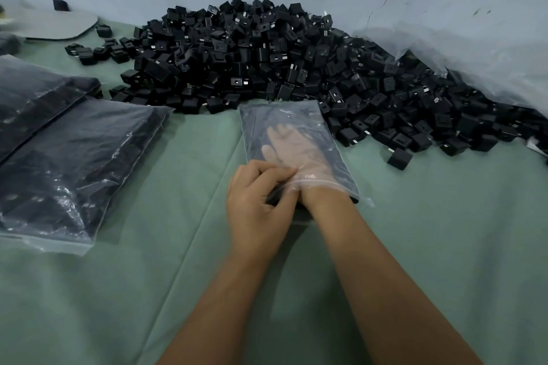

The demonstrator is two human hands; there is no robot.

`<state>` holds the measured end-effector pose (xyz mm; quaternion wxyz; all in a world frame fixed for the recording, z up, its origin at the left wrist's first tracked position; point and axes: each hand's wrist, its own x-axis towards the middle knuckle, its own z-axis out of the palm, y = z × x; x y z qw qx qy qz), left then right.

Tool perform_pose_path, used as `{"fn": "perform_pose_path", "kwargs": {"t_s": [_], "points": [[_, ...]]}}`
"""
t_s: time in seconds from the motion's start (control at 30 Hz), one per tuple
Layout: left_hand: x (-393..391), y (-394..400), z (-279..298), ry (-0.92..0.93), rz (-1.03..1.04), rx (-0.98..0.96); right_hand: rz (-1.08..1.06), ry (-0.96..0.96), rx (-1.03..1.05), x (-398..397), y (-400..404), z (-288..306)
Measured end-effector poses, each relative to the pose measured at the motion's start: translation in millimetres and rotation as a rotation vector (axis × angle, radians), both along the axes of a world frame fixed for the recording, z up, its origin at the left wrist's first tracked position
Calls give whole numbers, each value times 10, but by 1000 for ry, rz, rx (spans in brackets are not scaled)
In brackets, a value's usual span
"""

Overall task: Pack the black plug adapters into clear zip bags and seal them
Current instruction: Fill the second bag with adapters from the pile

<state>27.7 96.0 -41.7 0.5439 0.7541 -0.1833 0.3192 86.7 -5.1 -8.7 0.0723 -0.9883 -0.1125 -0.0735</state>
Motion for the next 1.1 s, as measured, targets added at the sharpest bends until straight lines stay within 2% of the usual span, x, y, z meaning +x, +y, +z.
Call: {"fn": "perform_pose_path", "kwargs": {"t_s": [0.1, 0.2, 0.3, 0.33, 0.4, 0.47, 0.5, 0.53, 0.63, 0.7, 0.73, 0.8, 0.93, 1.1], "points": [[-1, 9, 5, 14, -14, -12, -73, 54, 71, -309, -80, -115], [9, 18, -1, 88, -10, -12, 42, -215, 172, -712, -181, -161], [3, 25, 3, 130, -18, -17, 156, -390, 271, -911, -322, -139], [-1, 29, 2, 131, -22, -13, 178, -512, 286, -964, -353, -140], [-4, 34, 6, 158, -26, -14, 87, -780, 395, -1001, -449, -141], [2, 38, 10, 214, -24, -20, -157, -868, 678, -910, -591, -124], [9, 36, 12, 247, -22, -16, -312, -861, 790, -831, -695, -112], [15, 35, 13, 280, -21, -1, -464, -805, 817, -749, -806, -104], [31, 23, 6, 337, -17, 64, -778, -426, 657, -556, -1129, -215], [45, 21, -3, 341, -9, 99, -858, -175, 550, -501, -1203, -291], [51, 21, -7, 338, -6, 111, -860, -120, 480, -490, -1211, -334], [62, 22, -14, 334, -3, 126, -818, -173, 401, -480, -1199, -381], [87, 21, -25, 346, -8, 141, -770, -348, 451, -509, -1164, -413], [97, 28, -29, 375, -26, 117, -636, -425, 722, -578, -1062, -364]]}}
